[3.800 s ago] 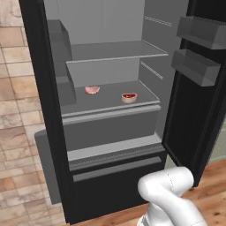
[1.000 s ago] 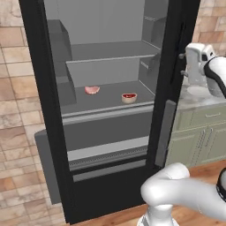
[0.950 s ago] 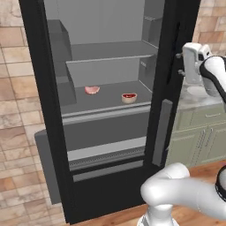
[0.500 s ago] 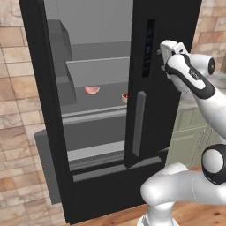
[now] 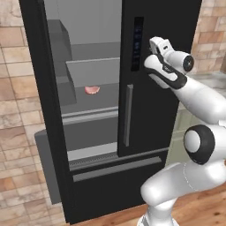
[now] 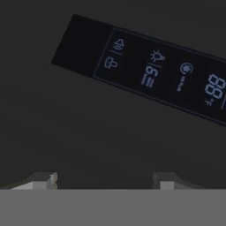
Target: Place the steak on the counter behind the older steak on the same shelf of the fridge to maintain FIFO order. Close the fridge door when finished.
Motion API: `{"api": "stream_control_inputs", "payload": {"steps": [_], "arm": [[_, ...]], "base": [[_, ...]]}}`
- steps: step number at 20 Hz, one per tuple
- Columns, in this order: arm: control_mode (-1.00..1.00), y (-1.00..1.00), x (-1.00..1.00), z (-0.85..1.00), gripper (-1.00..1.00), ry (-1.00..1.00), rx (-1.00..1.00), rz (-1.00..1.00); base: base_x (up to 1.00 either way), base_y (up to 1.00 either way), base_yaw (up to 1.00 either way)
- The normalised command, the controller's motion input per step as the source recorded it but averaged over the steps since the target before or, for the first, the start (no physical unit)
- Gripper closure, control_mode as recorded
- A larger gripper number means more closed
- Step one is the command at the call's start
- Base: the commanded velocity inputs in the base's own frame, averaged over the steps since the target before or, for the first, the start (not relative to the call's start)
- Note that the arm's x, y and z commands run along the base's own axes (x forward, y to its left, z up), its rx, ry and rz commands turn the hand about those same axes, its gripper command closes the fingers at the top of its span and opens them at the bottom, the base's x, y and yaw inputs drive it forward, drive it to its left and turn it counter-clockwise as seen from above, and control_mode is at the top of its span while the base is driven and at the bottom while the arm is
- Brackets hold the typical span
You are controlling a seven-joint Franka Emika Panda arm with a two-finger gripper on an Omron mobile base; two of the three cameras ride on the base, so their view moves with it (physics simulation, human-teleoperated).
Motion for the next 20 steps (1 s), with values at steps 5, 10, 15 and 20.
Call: {"api": "stream_control_inputs", "payload": {"steps": [5,10,15,20], "arm": [[-1.0,0.0,0.47,0.16,-1.0,0.13,0.0,-0.13],[-1.0,0.0,0.56,-0.01,-1.0,0.19,0.0,-0.07],[-1.0,-0.12,-0.19,0.04,-1.0,0.12,0.0,-0.01],[-1.0,-0.29,-1.0,0.43,-1.0,0.0,0.0,-0.04]], "base": [[0.0,0.0,0.0],[0.0,0.0,0.0],[0.0,0.0,0.0],[0.0,0.0,0.0]]}}
